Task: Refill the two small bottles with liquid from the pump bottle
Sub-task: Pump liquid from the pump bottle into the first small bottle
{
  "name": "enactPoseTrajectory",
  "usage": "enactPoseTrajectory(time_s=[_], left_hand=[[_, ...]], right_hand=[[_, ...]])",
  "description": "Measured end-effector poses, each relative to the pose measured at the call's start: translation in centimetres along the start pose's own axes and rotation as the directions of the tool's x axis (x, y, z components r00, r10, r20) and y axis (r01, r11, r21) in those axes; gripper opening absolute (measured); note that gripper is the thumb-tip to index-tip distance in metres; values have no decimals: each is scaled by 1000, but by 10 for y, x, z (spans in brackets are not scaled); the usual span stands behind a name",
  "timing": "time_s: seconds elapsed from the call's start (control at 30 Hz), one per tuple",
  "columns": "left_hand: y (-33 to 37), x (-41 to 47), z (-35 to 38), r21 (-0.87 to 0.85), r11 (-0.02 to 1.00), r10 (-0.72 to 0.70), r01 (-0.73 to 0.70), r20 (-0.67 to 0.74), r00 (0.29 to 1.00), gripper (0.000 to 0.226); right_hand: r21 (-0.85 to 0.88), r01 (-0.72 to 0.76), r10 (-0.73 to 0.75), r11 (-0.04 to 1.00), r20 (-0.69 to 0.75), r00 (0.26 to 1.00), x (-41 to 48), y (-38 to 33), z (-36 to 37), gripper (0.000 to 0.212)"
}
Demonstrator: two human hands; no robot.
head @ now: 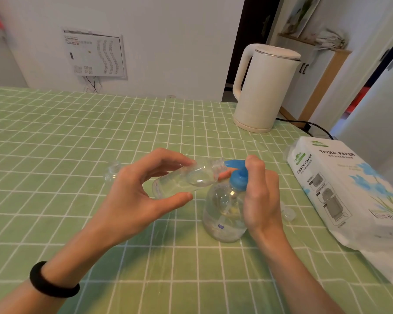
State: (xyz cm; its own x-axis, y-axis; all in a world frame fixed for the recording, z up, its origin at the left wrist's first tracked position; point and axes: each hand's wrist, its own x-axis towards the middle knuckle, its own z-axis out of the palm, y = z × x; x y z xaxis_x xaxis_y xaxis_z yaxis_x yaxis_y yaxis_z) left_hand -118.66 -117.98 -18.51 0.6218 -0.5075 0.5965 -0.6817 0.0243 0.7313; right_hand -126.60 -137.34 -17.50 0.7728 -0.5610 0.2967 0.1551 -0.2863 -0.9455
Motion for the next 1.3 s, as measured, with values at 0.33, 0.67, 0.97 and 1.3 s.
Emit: enactPoseTrajectory(time_s=[0.33,0.67,0.97,1.3], left_hand=[[-1,1,-1,-9,1000,9,-9,3,1000,48],[-2,1,-1,-2,999,33,-33,3,999,48],[3,0,1,11,1000,19,-19,-4,1000,46],[3,0,1,5,1000,8,-8,-1,1000,46]], right_hand=[[-2,17,-17,1000,-16,1000,-1,2,0,77],[-27,119,-117,993,44,992,6,-3,-2,61],[-2,79,-79,997,49,996,0,1,-2,64],[-1,61,-61,998,15,998,0,-2,0,73]])
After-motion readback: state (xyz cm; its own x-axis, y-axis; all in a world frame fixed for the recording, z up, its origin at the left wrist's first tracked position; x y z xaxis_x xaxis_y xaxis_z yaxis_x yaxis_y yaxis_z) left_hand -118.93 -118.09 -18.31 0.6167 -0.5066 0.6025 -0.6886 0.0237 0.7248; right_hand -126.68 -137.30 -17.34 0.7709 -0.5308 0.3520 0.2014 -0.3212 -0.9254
